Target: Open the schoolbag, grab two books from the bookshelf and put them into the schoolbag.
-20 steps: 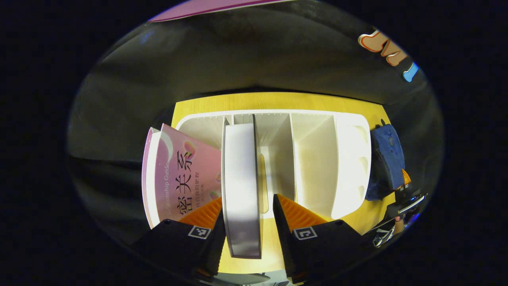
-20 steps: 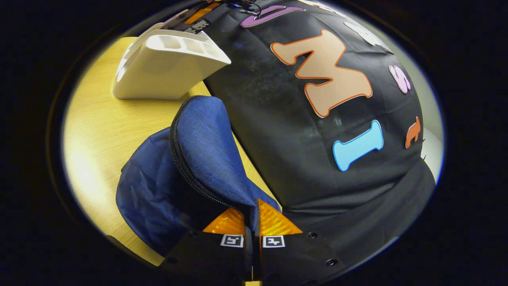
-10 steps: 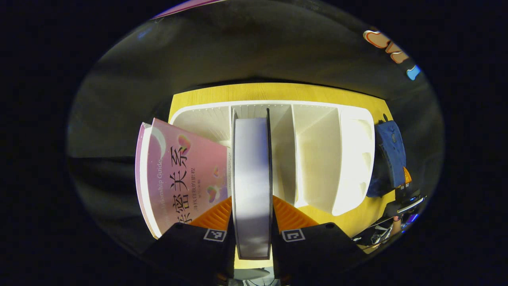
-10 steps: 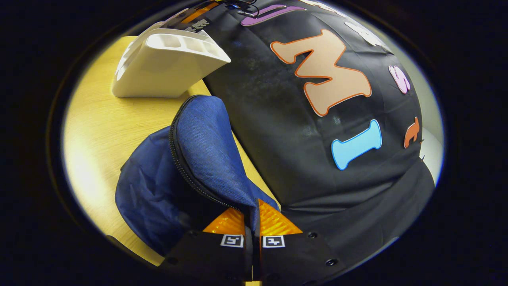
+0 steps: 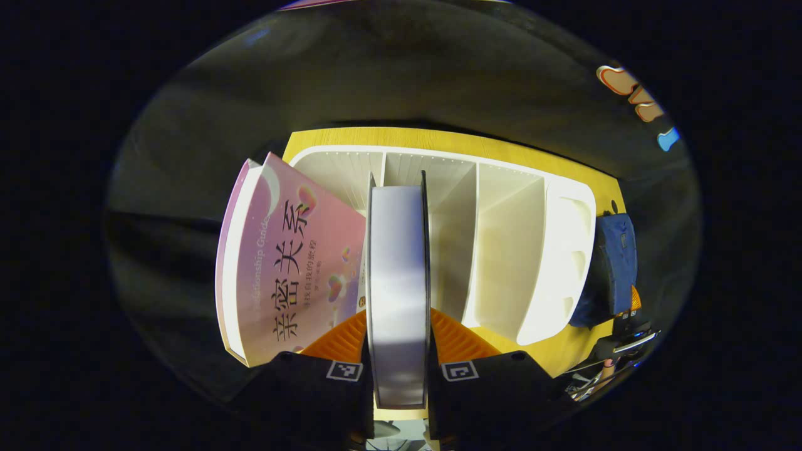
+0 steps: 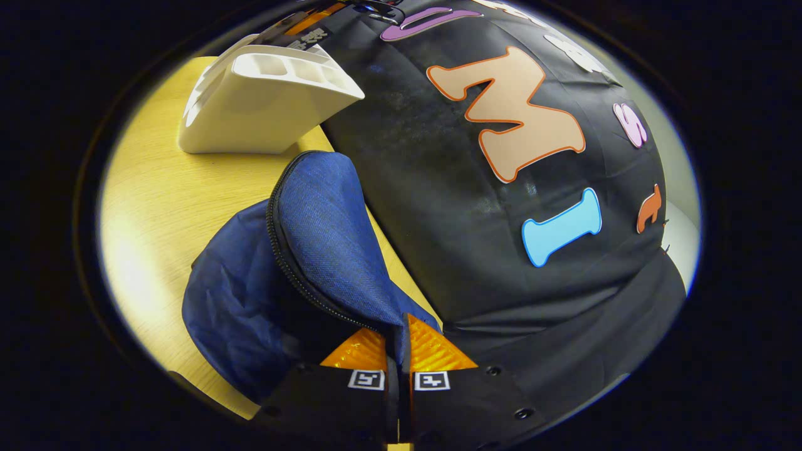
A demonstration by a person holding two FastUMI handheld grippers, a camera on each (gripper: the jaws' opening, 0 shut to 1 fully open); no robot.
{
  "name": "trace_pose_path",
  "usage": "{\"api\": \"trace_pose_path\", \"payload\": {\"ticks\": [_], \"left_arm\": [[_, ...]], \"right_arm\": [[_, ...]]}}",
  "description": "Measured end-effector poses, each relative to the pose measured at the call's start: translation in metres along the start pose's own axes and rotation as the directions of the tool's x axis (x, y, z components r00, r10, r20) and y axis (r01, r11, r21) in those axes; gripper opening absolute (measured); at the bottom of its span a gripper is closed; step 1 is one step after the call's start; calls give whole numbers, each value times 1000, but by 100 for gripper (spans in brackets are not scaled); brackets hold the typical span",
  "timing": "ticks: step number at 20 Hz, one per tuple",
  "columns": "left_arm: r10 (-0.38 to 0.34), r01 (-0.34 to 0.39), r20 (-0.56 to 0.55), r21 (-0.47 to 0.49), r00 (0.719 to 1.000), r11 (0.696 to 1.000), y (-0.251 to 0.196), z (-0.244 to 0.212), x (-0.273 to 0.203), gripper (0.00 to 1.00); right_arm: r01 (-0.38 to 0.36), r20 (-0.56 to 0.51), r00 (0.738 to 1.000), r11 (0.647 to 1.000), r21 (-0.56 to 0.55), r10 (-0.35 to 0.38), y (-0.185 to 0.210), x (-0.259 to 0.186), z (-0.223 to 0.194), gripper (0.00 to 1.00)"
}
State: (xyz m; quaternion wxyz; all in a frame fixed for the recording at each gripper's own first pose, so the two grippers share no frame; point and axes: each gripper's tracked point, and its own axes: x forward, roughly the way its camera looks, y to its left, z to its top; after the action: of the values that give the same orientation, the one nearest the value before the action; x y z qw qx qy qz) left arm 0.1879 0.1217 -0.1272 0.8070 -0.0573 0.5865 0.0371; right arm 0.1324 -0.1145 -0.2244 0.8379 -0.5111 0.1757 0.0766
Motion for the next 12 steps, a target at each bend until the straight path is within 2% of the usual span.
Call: {"api": "trace_pose_path", "payload": {"ticks": [1,3,4,12], "left_arm": [[-4,4,4,-4,1000,1000,0,-1,-4,31],[-14,14,1,-19,1000,1000,-2,-8,-14,30],[-15,15,4,-27,1000,1000,-2,-11,-18,30],[-9,12,65,-32,998,999,1,-37,-78,30]], "right_arm": [[0,1,1000,1000,0,0,0,0,0,2],[-1,3,1000,1000,1,1,1,0,0,5],[-3,4,1000,1000,1,3,1,0,0,2],[-6,17,1000,1000,11,6,1,0,1,2]]}}
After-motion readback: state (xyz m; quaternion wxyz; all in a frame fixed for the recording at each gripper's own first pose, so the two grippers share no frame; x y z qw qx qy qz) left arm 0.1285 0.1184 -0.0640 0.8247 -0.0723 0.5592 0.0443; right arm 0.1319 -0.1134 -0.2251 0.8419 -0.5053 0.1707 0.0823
